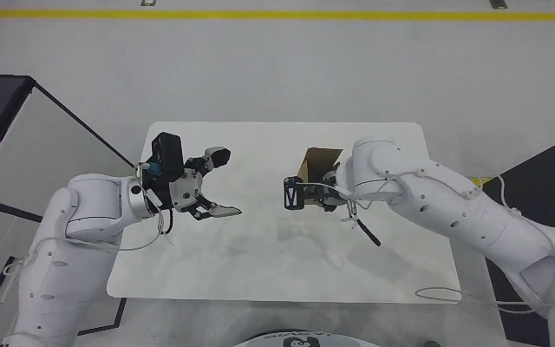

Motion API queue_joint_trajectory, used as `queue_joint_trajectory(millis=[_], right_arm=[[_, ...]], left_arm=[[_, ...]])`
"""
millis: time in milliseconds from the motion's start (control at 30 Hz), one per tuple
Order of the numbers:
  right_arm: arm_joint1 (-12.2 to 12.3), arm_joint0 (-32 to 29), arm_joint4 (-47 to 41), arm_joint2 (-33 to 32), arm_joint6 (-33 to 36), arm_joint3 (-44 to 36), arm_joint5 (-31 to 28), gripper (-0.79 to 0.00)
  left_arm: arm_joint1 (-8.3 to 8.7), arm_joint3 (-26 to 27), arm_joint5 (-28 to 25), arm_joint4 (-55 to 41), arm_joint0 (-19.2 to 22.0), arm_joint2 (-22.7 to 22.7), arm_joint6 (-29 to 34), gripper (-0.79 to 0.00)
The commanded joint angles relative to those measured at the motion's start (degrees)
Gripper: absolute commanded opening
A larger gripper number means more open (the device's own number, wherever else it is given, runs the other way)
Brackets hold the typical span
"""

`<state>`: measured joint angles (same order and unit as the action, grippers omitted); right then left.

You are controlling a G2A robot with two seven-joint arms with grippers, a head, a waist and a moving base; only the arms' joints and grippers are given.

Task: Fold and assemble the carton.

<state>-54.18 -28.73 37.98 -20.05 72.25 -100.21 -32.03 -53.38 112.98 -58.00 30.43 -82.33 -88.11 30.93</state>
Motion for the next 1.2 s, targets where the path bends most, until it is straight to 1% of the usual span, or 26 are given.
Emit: queue_joint_trajectory(millis=[0, 367, 533, 733, 967, 1167], right_arm=[[-0.8, 1.0, -0.4, 1.3, -0.4, 1.2, -0.4, -0.785], [-0.8, 1.0, -0.4, 1.3, -0.4, 1.2, -0.4, -0.785], [-1.5, -0.9, 4.6, 2.7, -2.9, 1.8, -0.4, -0.785], [-3.2, -2.1, 9.7, 4.6, -6.5, 3.8, -1.4, -0.785], [-6.0, -3.0, 15.0, 6.8, -9.4, 8.3, -1.6, -0.785], [-8.3, -3.6, 15.4, 7.1, -11.4, 12.1, -0.3, -0.785]], left_arm=[[0.00, 0.0, 0.0, 0.0, 0.0, 0.0, 0.0, 0.000], [0.00, 0.0, 0.0, 0.0, 0.0, 0.0, 0.0, 0.000], [0.00, 0.0, 0.0, 0.0, 0.0, 0.0, 0.0, 0.000], [0.00, 0.0, 0.0, 0.0, 0.0, 0.0, 0.0, 0.000], [0.00, 0.0, 0.0, 0.0, 0.0, 0.0, 0.0, 0.000], [0.00, 0.0, 0.0, 0.0, 0.0, 0.0, 0.0, 0.000]])
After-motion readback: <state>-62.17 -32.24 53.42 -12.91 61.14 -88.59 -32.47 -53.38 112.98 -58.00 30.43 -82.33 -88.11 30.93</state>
